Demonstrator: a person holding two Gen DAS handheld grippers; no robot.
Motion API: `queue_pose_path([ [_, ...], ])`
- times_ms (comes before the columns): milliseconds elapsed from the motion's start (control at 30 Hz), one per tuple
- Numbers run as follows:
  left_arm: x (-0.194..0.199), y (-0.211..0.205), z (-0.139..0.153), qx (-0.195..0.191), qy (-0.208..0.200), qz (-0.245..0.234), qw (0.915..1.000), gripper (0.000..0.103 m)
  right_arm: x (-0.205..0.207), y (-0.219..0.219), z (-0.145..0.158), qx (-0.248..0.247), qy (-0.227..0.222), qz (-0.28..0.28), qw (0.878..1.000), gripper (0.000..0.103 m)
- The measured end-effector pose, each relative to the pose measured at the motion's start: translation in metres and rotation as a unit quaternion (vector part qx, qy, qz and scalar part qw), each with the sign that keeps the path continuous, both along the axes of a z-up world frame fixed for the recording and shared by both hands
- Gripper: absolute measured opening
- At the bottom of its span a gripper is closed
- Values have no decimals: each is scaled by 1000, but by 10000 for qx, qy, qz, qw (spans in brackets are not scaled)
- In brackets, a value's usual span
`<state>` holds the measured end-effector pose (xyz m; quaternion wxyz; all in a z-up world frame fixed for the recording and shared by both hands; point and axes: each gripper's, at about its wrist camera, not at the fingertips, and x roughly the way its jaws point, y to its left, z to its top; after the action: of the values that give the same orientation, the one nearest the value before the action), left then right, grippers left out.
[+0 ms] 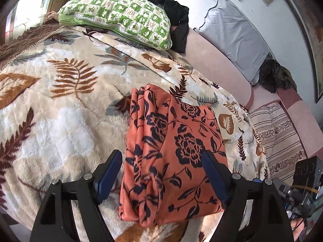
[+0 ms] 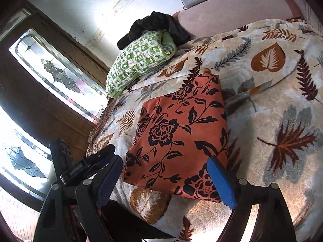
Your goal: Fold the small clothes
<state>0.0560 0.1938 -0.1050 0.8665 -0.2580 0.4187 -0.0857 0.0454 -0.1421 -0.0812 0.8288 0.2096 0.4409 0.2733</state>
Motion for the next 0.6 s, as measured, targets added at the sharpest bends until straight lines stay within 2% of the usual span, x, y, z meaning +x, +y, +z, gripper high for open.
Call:
queue_pose_path([
  [133, 47, -2, -7, -196, 246, -8, 9995, 81, 30, 18, -9, -23, 99, 231, 9997, 88],
  [200, 63, -6, -15, 9, 401, -67, 9992, 77, 45, 25, -15, -6, 168, 304, 9994, 88],
  [233, 70, -9, -24, 254, 591, -140, 9978, 41, 52, 28, -17, -4, 188, 332, 9993, 88],
  [267, 77, -9, -42, 409, 1001, -189, 9940, 14, 58, 31, -21, -5, 210, 338, 9992, 88],
  [300, 78, -3, -57, 174, 1131, -128, 9934, 14, 64, 33, -26, 17, 251, 336, 9991, 88],
  [367, 71, 6, -61, -137, 957, -79, 9953, 15, 75, 38, -42, 62, 443, 382, 9983, 88],
  [433, 68, 4, -56, -87, 897, -103, 9959, 15, 82, 44, -63, -37, 742, 472, 9961, 88],
  [500, 66, 1, -49, 26, 861, -137, 9962, 19, 82, 43, -69, 2, 635, 496, 9967, 88],
  [533, 64, 0, -45, 20, 832, -124, 9965, 25, 82, 43, -67, 15, 644, 511, 9966, 88],
  [567, 63, -1, -39, 9, 791, -96, 9968, 42, 83, 42, -65, 36, 663, 515, 9965, 88],
  [600, 62, -1, -33, -23, 703, -101, 9975, 51, 84, 41, -62, 69, 663, 493, 9966, 88],
])
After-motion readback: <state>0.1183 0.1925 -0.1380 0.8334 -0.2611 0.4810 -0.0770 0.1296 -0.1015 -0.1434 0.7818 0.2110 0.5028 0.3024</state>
